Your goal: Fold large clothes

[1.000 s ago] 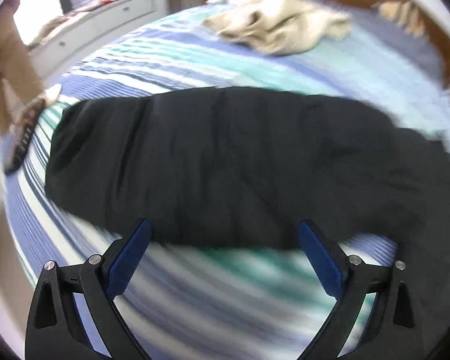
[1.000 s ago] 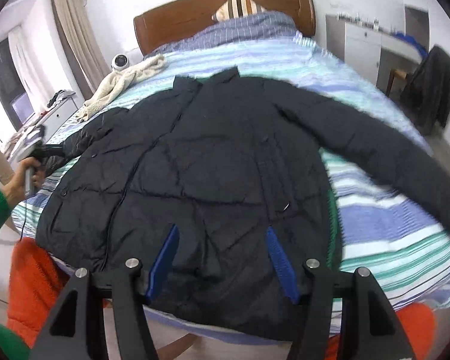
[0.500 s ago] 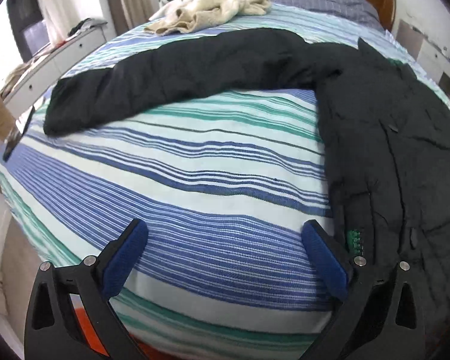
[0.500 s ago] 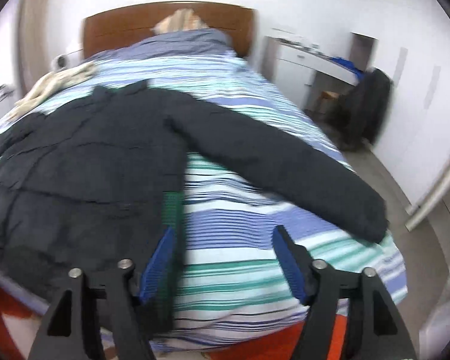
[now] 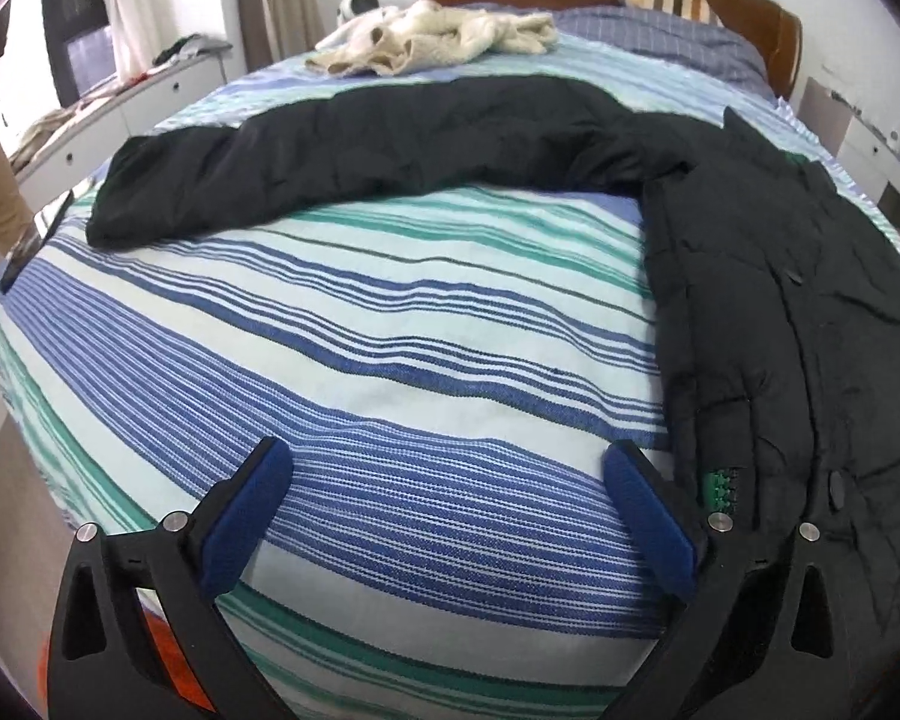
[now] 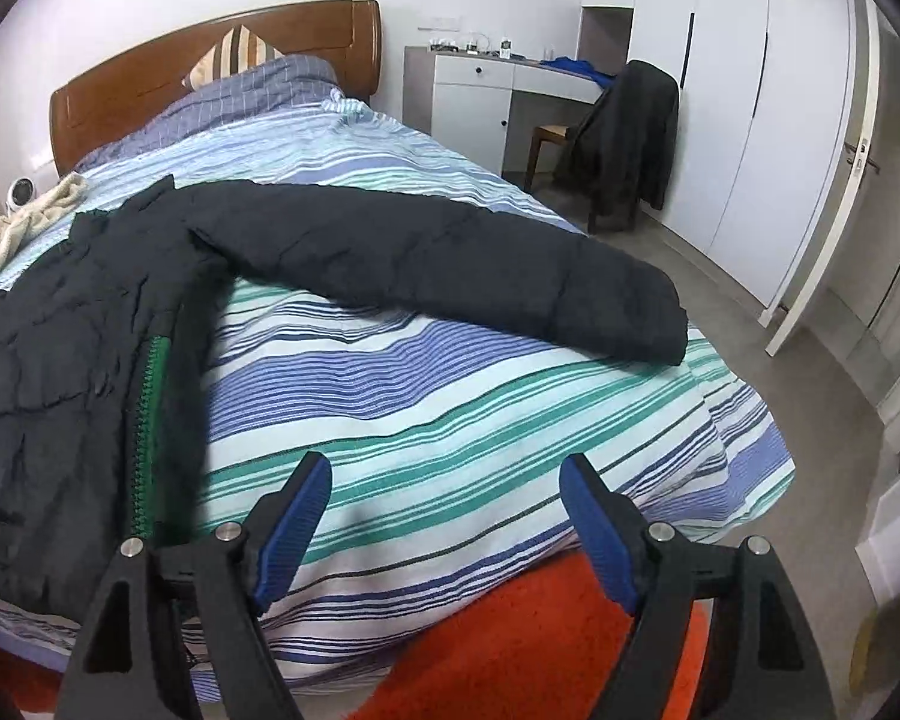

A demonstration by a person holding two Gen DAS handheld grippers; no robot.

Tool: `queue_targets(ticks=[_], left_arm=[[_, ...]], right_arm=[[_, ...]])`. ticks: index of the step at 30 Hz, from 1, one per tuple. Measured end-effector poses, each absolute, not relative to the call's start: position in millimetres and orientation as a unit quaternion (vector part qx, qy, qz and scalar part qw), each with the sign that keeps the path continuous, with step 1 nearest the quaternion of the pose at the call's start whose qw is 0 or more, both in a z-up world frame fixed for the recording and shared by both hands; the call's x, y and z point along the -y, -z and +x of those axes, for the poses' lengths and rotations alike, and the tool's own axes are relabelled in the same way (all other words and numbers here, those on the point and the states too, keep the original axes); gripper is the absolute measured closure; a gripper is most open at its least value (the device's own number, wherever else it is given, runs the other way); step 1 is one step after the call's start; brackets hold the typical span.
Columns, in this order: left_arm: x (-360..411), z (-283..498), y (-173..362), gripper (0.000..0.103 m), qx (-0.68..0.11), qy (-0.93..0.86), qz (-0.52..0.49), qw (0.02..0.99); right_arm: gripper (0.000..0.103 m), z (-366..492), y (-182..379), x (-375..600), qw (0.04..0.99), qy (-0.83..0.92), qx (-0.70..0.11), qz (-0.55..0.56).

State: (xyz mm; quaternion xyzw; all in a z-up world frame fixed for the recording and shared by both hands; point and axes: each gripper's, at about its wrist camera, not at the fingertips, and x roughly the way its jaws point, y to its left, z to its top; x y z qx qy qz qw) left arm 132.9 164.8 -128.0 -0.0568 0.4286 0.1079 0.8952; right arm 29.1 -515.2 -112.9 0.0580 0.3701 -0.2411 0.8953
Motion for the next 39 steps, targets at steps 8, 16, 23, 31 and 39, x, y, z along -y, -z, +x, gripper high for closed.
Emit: queue_targets(ticks=[8, 16, 23, 31, 39], left_arm=[[-167, 126, 130, 0.000, -0.391, -0.103, -0.060, 0.913], [-167, 127, 134, 0.000, -0.383, -0.104, -0.060, 0.916], [-166, 128, 136, 0.000, -0.382, -0.105, -0.057, 0.916], [-167, 128, 135, 0.000, -0.382, -0.106, -0.057, 0.916], [-166, 129, 136, 0.000, -0.382, -0.108, -0.056, 0.916]], right_arm=[[0.023, 14, 115, 519, 0.888, 0.274, -0.360, 0.079], [0.023, 28, 118, 507, 0.885, 0.286, -0.366, 0.039], [0.023, 32, 118, 506, 0.885, 0.285, -0.367, 0.033], [0.023, 31, 118, 505, 0.885, 0.284, -0.368, 0.031], [0.023, 31, 118, 506, 0.884, 0.284, -0.370, 0.033]])
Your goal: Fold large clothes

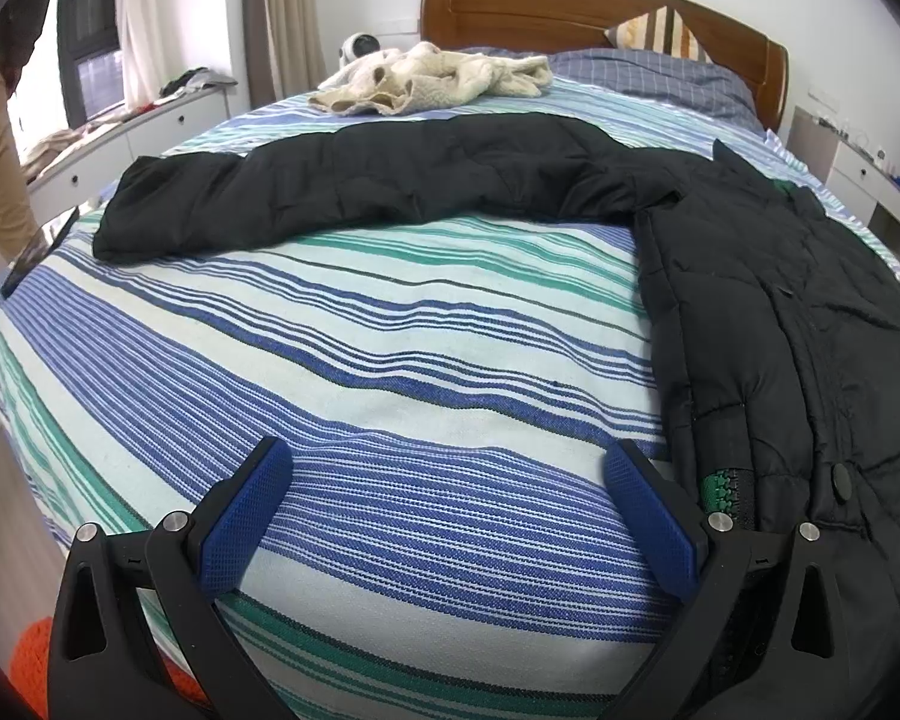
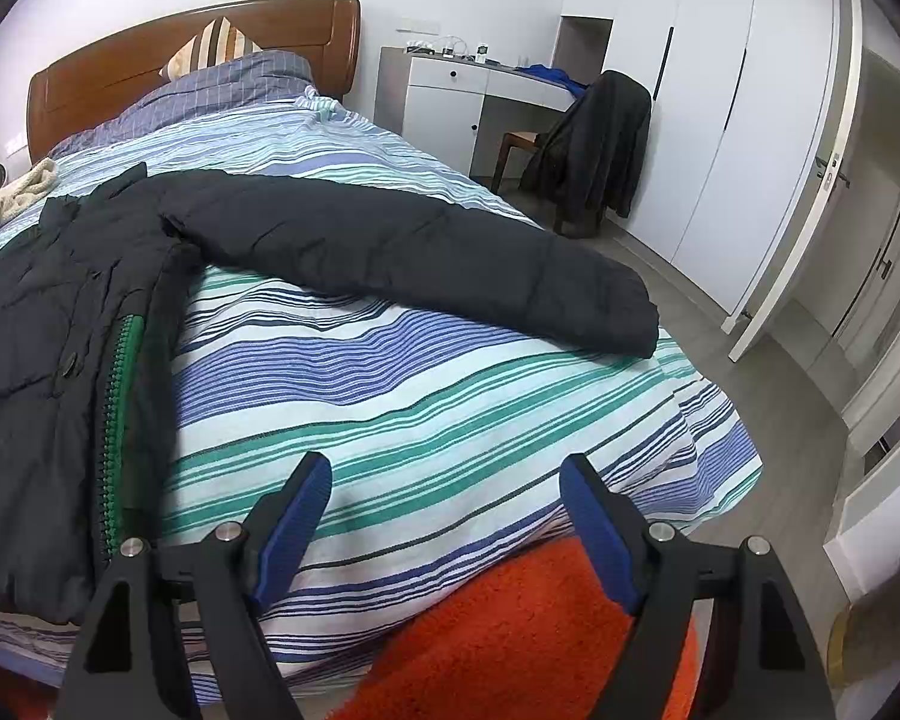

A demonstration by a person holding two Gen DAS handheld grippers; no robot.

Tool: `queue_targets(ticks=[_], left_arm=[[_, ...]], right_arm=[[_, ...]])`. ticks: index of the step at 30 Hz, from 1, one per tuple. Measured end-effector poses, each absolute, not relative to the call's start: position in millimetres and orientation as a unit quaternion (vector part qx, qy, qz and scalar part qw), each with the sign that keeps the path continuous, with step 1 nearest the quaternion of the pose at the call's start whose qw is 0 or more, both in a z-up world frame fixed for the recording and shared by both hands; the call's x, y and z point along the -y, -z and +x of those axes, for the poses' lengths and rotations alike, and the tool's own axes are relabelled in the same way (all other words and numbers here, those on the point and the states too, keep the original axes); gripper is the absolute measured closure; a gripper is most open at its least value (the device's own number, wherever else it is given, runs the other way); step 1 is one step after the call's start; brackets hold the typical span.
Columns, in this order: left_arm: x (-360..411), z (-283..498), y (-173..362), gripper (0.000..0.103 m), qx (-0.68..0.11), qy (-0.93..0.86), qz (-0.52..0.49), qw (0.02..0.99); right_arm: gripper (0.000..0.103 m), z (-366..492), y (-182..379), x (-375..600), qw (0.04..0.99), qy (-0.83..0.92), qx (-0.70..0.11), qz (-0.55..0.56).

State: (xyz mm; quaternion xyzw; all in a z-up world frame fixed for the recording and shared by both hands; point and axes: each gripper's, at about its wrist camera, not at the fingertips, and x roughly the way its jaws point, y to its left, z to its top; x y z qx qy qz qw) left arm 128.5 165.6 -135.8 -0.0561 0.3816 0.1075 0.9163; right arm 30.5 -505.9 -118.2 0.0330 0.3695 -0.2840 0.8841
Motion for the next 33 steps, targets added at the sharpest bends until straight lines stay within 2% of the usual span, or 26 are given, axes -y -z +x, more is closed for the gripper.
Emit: queue_targets(ticks=[33], left_arm=[[-166.4, 129.2, 135.8, 0.000, -0.384, -0.108, -0.056, 0.915]], right_arm=[[0.023, 37.1, 128.3, 510.1, 0.876, 0.270, -0.398, 0.045]])
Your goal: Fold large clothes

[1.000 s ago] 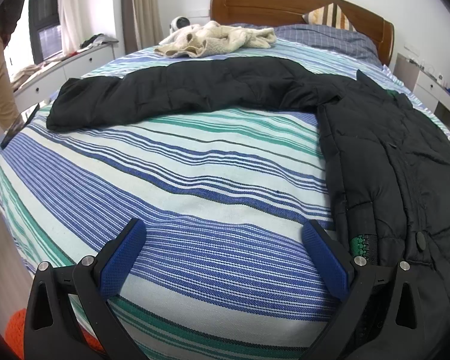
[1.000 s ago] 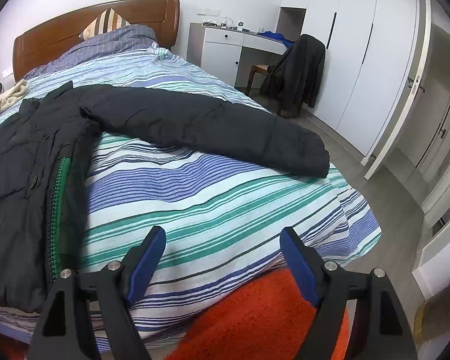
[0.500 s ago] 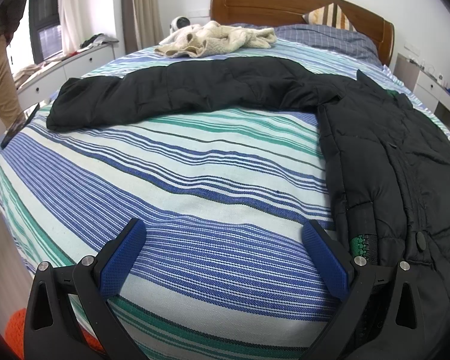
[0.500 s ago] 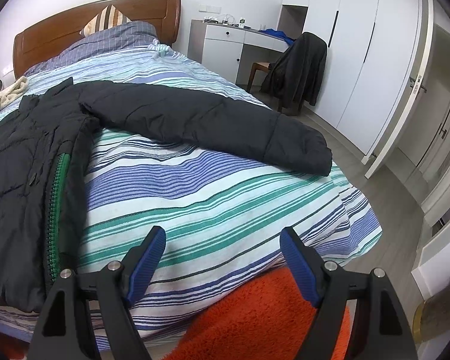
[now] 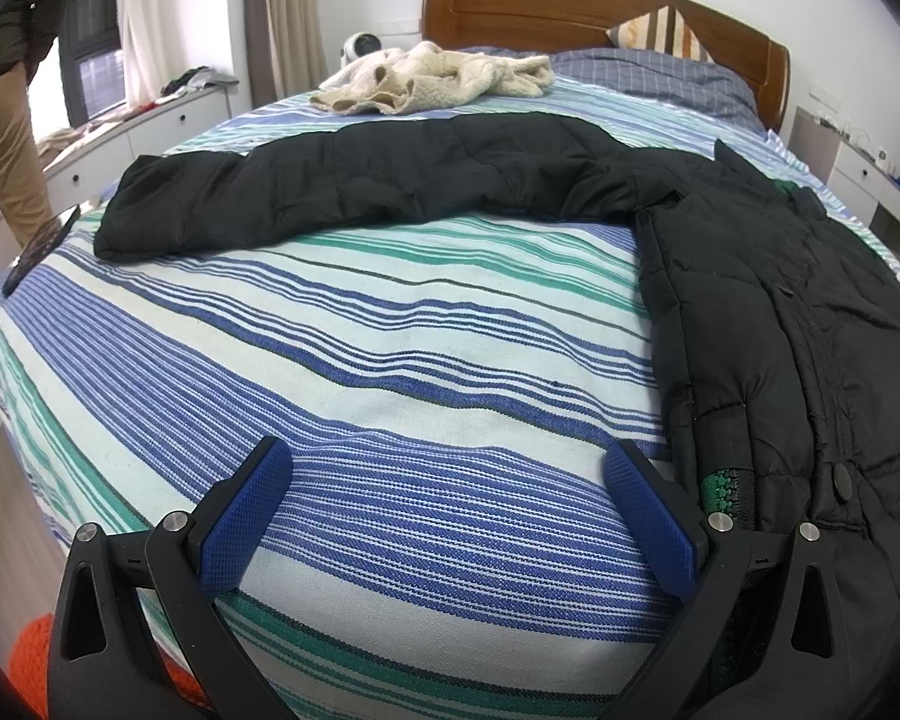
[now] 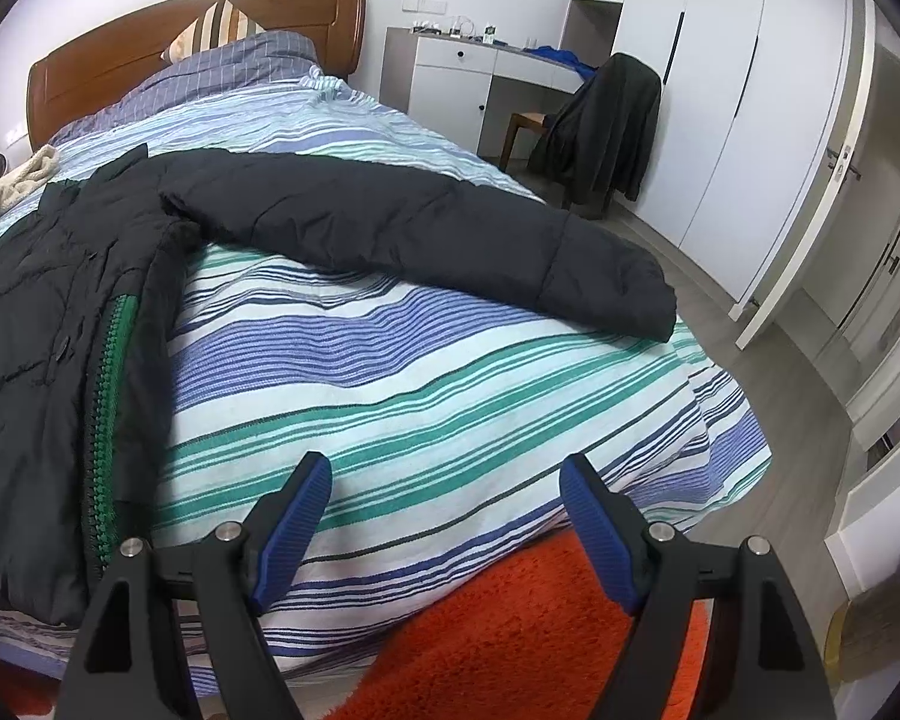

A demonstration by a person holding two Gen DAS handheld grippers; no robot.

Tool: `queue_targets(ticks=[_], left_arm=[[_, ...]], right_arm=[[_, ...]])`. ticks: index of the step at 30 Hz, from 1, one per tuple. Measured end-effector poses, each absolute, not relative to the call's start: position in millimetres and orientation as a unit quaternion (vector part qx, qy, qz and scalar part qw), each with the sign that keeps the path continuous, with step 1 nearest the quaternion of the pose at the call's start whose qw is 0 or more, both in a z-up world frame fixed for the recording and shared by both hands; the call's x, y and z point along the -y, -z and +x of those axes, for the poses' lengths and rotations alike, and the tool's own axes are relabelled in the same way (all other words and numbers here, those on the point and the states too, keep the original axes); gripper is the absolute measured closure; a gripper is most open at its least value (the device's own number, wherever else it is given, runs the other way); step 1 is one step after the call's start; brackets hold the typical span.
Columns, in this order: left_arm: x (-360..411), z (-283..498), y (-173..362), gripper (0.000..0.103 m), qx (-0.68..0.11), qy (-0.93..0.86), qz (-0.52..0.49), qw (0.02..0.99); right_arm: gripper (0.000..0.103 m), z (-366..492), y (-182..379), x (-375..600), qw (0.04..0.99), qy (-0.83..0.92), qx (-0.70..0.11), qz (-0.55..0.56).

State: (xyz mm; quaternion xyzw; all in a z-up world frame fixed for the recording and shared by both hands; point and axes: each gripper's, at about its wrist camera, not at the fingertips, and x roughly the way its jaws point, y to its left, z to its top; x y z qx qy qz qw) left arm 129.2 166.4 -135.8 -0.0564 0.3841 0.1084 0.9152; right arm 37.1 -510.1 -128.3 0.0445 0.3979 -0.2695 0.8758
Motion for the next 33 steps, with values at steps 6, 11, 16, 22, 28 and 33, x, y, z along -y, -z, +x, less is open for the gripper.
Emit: queue_targets(ticks=[6, 11, 16, 22, 28, 33], left_arm=[[-165, 128, 135, 0.000, -0.390, -0.106, -0.058, 0.913], [-161, 127, 136, 0.000, -0.390, -0.110, -0.057, 0.913], [-160, 125, 136, 0.000, -0.387, -0.115, -0.056, 0.913], [-160, 126, 136, 0.000, -0.386, -0.117, -0.055, 0.913], [-159, 126, 136, 0.000, -0.382, -0.119, -0.055, 0.915], [-159, 125, 136, 0.000, -0.381, -0.120, -0.055, 0.915]], right_arm=[[0.023, 34, 121, 540, 0.875, 0.229, -0.405, 0.136], [0.023, 27, 96, 574, 0.895, 0.178, -0.348, 0.213], [0.023, 37, 116, 638, 0.859, 0.109, -0.304, 0.397], [0.023, 41, 165, 690, 0.800, 0.134, -0.246, 0.530], [0.023, 44, 184, 720, 0.754, 0.190, -0.168, 0.606], [0.031, 47, 191, 728, 0.730, 0.221, -0.130, 0.633]])
